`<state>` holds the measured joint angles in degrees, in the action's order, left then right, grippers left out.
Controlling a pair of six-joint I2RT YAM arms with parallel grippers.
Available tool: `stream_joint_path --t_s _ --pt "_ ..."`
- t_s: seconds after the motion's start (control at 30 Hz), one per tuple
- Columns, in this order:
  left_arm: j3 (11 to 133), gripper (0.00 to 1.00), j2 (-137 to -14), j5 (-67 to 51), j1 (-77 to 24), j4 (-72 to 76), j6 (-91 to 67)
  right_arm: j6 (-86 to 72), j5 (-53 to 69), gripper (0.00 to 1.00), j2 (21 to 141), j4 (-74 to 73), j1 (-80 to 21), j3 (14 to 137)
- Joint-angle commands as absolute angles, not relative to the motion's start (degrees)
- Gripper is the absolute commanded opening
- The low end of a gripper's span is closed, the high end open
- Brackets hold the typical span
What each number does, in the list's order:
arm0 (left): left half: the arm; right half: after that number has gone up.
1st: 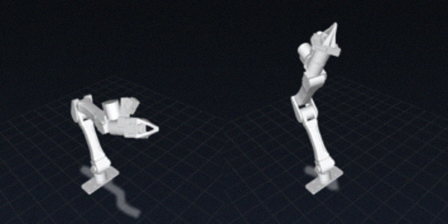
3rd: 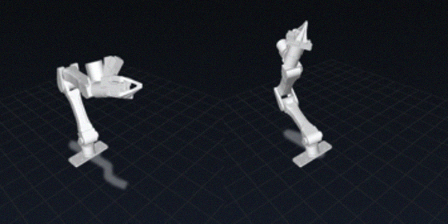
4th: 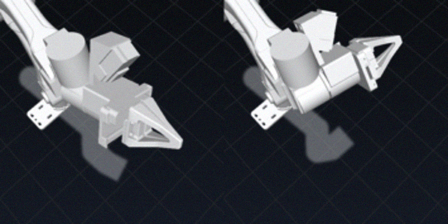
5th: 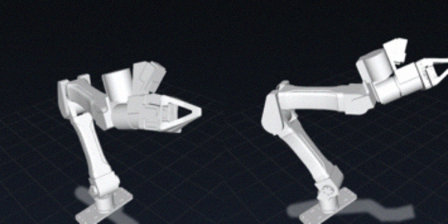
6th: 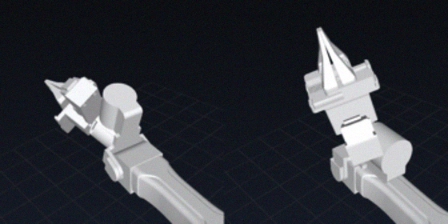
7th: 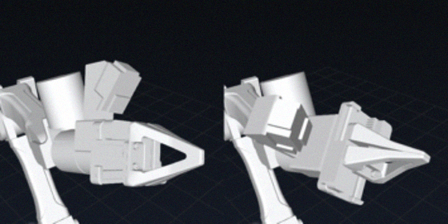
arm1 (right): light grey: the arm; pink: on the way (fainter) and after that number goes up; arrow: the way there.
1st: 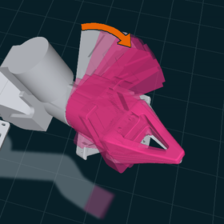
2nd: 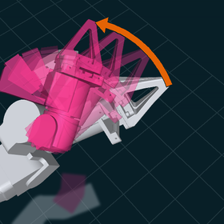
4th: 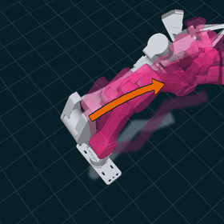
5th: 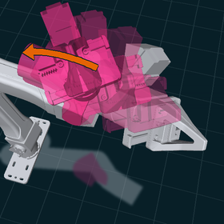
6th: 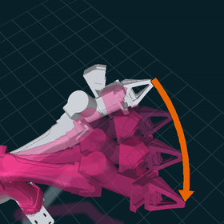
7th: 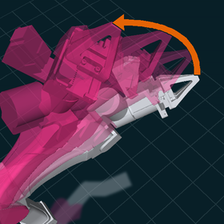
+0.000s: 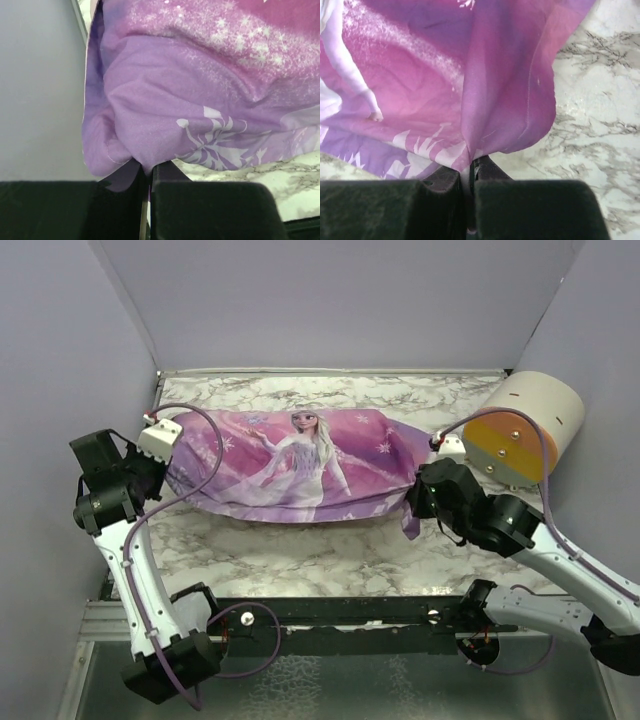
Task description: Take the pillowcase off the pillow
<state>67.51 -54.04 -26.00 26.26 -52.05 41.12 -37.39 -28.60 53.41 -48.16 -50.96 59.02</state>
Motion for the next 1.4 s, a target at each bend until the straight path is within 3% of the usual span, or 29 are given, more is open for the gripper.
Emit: stream_joint_path --t_s 0.0,0.23,0.5,0.9,1.1,1.13,1.23,1.27,1.37 --pt "72.2 0.0 -50.1 -23.4 26.5 -56.6 39.2 -38.3 -26.6 0.01 48.0 -54.2 -51.3 66.1" --pt "97.0 0.0 -55.4 -17.6 26.5 -54.7 32.2 -36.0 -27.4 0.01 49.0 -60.5 -51.3 85.8" --pt "111.8 0.0 -60.9 -16.7 26.5 -54.1 31.4 -33.9 -27.8 0.01 52.7 -59.1 -51.4 93.3" --pt "86.8 0.0 -62.4 -21.8 25.6 -42.4 27.2 -28.5 -38.9 0.01 65.7 -48.7 -50.4 84.6" --pt "78.0 0.02 -67.4 -8.4 14.4 -32.5 25.5 -26.3 -25.0 0.01 76.4 -40.7 -31.6 82.6" --pt "76.9 0.19 -68.8 -6.8 13.1 -31.3 25.2 -26.0 -24.7 0.01 78.3 -39.7 -30.0 82.9" --pt "80.5 0.83 -73.3 -6.3 12.6 -32.2 23.3 -24.5 -25.5 0.01 85.2 -39.3 -28.7 87.3" --pt "82.2 0.95 -74.7 -6.3 12.6 -33.5 23.1 -24.2 -25.8 0.05 87.4 -39.7 -28.6 89.5" --pt "85.8 0.99 -76.7 -7.3 12.6 -37.0 24.4 -23.3 -27.0 0.36 92.5 -41.3 -28.6 95.8"
